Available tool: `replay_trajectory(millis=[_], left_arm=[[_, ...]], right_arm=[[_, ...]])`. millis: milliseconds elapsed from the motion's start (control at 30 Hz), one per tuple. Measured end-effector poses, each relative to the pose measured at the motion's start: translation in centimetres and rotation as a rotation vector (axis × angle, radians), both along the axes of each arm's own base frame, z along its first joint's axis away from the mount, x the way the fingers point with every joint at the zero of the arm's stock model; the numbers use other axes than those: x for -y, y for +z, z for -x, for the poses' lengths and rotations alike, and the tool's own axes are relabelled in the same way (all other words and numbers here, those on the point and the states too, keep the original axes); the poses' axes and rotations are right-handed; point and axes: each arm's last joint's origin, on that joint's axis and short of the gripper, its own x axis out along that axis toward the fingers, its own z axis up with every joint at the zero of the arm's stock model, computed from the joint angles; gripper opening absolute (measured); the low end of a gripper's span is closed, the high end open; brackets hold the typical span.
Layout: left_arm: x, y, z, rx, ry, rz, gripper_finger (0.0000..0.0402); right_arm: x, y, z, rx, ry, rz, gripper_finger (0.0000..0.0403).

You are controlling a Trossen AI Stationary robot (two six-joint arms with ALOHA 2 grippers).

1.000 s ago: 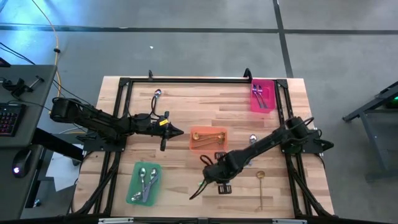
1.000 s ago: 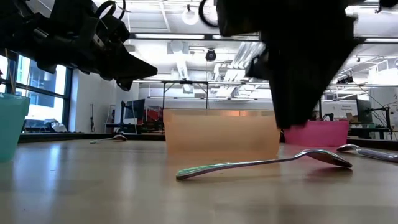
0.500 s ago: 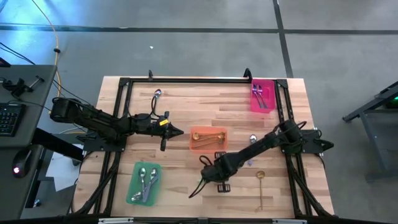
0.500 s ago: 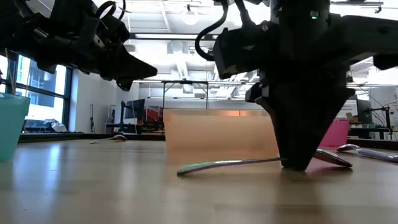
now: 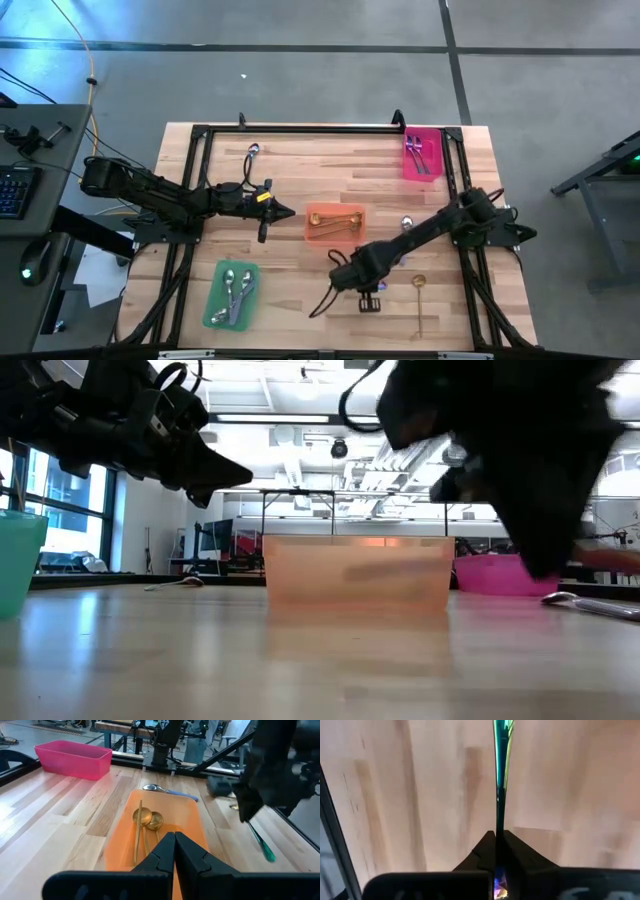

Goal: Sort silverware by color (type)
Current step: Put the bottom multicolored spoon into the red bin

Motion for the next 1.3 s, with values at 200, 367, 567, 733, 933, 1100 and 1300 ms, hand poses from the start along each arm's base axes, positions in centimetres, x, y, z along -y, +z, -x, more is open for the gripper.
replay_trajectory(millis=[200,367,567,733,933,1100,1300], left_arm=[[0.1,0.0,0.0,-0.003,-0.002,0.017,0.0000],[0.4,0.0,0.0,-0.003,-0.016,0.016,0.0000],[1.0,0.0,0.0,-0.003,-0.028,0.013,0.0000],[1.4,0.0,0.0,-0.003,-0.037,0.010,0.0000],[1.6,0.0,0.0,-0.003,-0.035,0.007,0.0000],[1.6,0.0,0.0,-0.003,-0.035,0.007,0.0000],[1.6,0.0,0.0,-0.003,-0.035,0.007,0.0000]], right_arm=[[1.4,4.5,1.5,0.075,-0.043,0.057,0.0001],[4.6,9.7,4.0,0.187,-0.153,0.204,0.0000],[11.0,14.9,7.9,0.239,-0.401,0.418,0.0000],[16.5,17.5,10.6,0.274,-0.611,0.525,0.0000],[22.3,18.2,12.7,0.243,-0.770,0.587,0.0000],[25.8,14.7,14.8,0.192,-0.833,0.550,0.0000],[29.2,10.1,18.9,0.186,-0.990,0.501,0.0000]])
